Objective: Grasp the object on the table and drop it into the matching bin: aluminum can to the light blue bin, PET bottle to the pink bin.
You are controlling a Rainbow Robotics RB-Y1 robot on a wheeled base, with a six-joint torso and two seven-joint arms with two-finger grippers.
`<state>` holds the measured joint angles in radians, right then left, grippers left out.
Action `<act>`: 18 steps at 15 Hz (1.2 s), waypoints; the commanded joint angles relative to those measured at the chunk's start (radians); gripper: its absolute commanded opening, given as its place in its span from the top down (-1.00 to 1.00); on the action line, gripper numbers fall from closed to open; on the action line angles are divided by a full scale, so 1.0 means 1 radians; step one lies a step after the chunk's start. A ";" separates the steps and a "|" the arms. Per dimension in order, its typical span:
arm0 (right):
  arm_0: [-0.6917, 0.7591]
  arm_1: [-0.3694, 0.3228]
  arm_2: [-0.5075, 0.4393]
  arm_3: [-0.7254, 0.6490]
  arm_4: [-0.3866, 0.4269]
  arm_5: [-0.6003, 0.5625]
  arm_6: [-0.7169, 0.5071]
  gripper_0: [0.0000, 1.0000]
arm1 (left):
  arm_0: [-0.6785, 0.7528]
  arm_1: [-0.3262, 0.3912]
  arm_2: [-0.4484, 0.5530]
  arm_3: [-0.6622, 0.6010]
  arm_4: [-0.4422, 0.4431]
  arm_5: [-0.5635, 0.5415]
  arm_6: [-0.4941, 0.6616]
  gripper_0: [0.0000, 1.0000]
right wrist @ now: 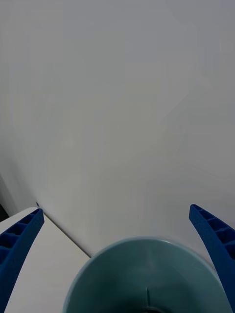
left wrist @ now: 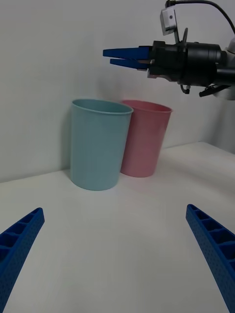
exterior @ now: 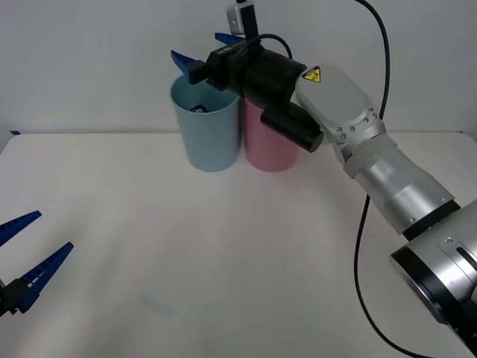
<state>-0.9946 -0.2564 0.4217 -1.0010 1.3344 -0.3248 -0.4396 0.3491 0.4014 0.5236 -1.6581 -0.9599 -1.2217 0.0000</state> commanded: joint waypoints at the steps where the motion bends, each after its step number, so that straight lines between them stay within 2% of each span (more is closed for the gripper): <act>1: 0.083 -0.106 0.080 -0.151 -0.116 0.000 0.012 -1.00 | 0.000 0.000 0.000 0.000 0.000 0.000 0.000 -1.00; 4: 0.217 -0.225 0.091 -0.347 -0.159 -0.014 0.022 -1.00 | 0.000 0.000 0.000 0.000 0.000 0.000 0.000 -1.00; 8: 0.376 -0.391 0.089 -0.542 -0.247 -0.048 0.050 -1.00 | 0.000 0.000 0.000 0.000 0.000 0.000 0.000 -1.00; 9: 0.430 -0.448 0.077 -0.602 -0.277 -0.053 0.061 -1.00 | 0.000 0.000 0.000 0.000 0.000 0.000 0.000 -1.00; 11: 0.505 -0.509 0.040 -0.660 -0.305 -0.091 0.082 -1.00 | 0.000 0.000 0.000 0.000 0.000 0.000 0.000 -1.00; 18: 0.788 -0.551 -0.245 -0.673 -0.308 -0.361 0.321 -1.00 | 0.000 0.000 0.000 0.000 0.000 0.000 0.000 -1.00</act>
<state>-0.2398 -0.8067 0.2089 -1.6740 1.0252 -0.6581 -0.1481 0.3490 0.4014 0.5236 -1.6581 -0.9599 -1.2217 0.0000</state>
